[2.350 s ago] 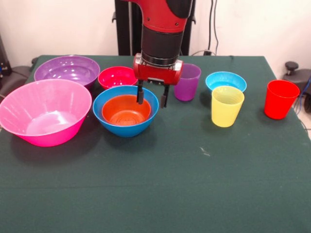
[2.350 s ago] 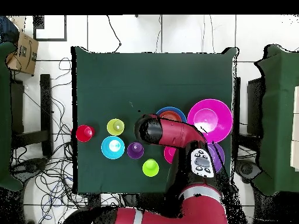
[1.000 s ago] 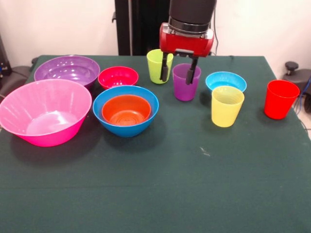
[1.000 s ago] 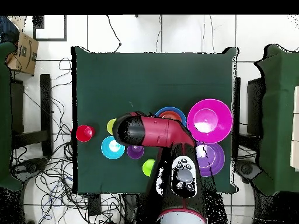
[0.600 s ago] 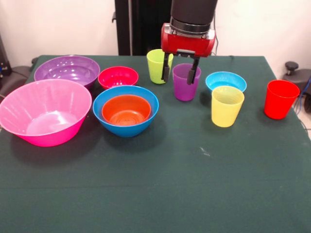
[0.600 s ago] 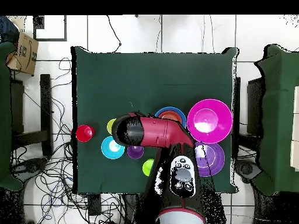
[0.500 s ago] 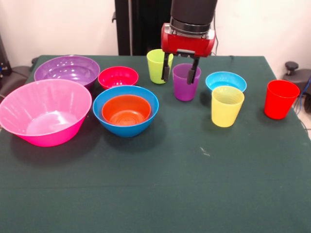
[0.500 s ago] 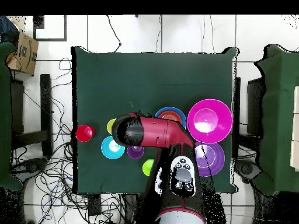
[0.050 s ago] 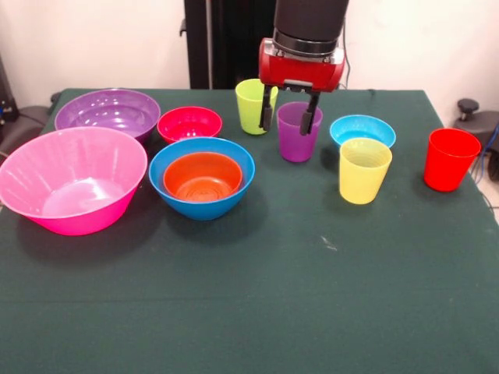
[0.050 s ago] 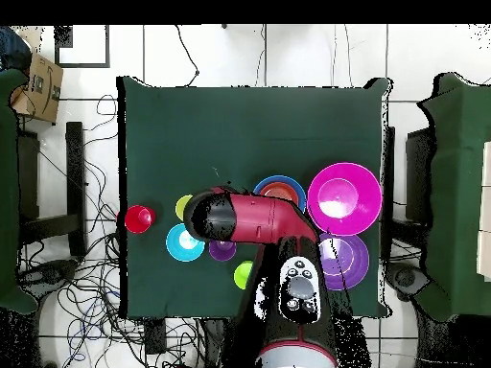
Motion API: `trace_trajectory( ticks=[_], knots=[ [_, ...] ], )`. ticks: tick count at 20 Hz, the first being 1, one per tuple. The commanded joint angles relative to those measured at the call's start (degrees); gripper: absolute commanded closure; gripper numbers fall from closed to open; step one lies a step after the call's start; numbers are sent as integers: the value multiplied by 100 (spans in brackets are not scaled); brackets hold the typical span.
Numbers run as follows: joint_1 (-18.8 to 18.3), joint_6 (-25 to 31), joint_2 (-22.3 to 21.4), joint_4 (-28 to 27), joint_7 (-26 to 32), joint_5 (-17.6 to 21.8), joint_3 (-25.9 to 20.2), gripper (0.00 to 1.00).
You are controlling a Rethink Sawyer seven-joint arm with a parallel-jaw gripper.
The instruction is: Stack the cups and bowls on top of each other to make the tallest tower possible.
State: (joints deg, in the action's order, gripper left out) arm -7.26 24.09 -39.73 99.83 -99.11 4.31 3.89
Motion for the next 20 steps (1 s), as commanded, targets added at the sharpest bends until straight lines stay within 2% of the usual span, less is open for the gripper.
trace_trajectory(
  ticks=[1,8,20],
  knots=[
    [-66,-8,314,176,-442,126,-477,0],
    [-434,44,222,423,1,356,-601,0],
    [-1139,203,-294,1035,446,586,-933,0]
  ],
)
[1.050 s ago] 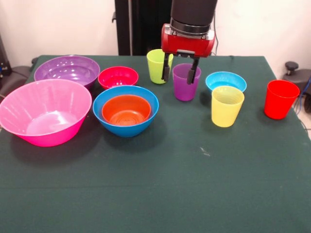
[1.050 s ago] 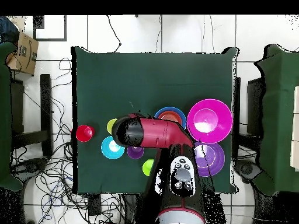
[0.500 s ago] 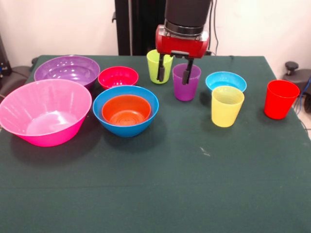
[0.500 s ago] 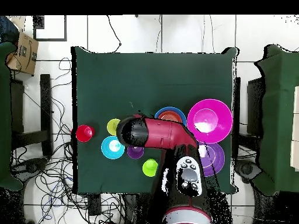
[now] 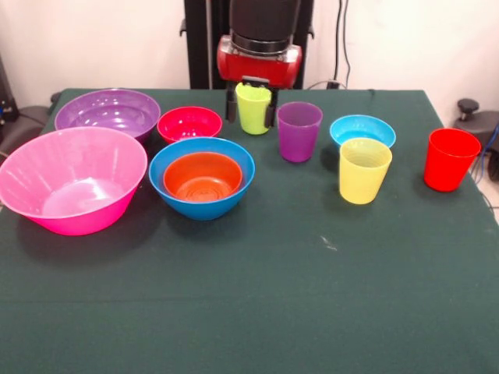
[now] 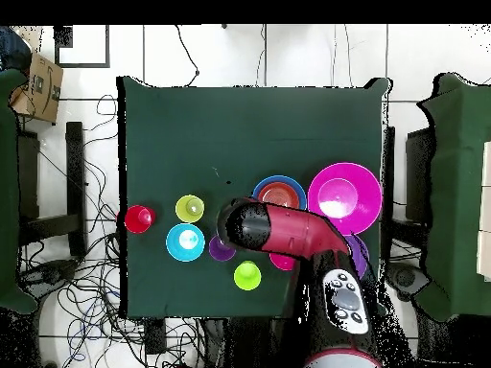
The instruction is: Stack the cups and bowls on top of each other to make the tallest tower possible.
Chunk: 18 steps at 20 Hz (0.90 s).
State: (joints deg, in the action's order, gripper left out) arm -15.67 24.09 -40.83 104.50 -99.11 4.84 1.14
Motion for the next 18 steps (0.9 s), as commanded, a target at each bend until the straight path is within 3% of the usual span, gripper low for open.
trace_trajectory(
  ticks=[1,8,18],
  knots=[
    [-336,250,-295,661,470,564,-661,0],
    [-567,663,-1000,1190,525,666,-645,0],
    [-1188,-108,-726,1541,498,1186,-810,0]
  ],
)
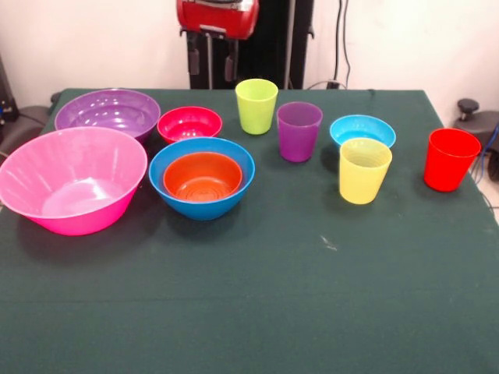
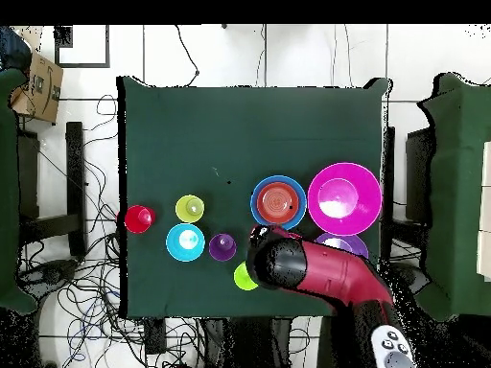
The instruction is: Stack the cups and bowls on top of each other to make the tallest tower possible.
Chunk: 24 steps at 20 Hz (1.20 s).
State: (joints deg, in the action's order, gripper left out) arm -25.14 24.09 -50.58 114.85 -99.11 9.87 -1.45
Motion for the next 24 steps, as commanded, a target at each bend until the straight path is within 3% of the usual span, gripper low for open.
trace_trajectory(
  ticks=[1,8,17,24],
  knots=[
    [-298,-158,286,500,491,762,-559,0],
    [-559,-424,663,373,337,1152,-718,0],
    [-170,-1161,1294,316,-391,1252,-664,0],
    [-23,-1342,1527,166,-408,1204,-622,0]
  ],
)
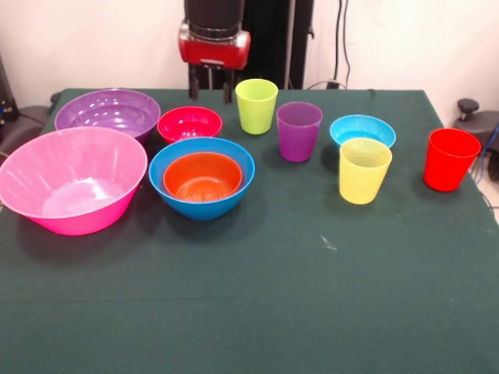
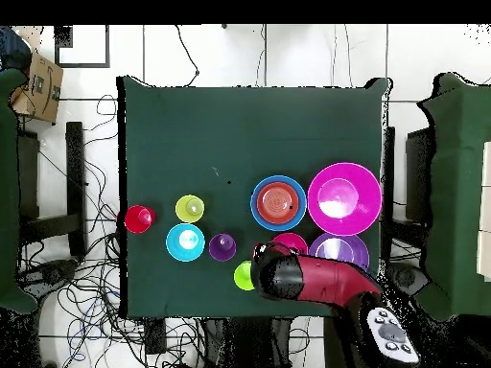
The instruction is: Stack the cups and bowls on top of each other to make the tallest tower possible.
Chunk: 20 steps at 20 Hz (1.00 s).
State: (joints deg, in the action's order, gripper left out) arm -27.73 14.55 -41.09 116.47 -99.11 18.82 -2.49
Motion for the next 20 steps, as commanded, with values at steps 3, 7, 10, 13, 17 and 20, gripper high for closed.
trace_trajectory(
  ticks=[3,7,10,13,17,20],
  knots=[
    [194,-377,570,-1,-341,306,-528,0],
    [147,-373,712,-171,-247,339,-578,0],
    [118,-347,784,-280,-187,360,-603,0],
    [73,-242,724,-276,-147,341,-638,0],
    [52,-61,604,-268,-93,288,-703,0],
    [58,27,530,-272,-77,263,-717,0]
  ],
)
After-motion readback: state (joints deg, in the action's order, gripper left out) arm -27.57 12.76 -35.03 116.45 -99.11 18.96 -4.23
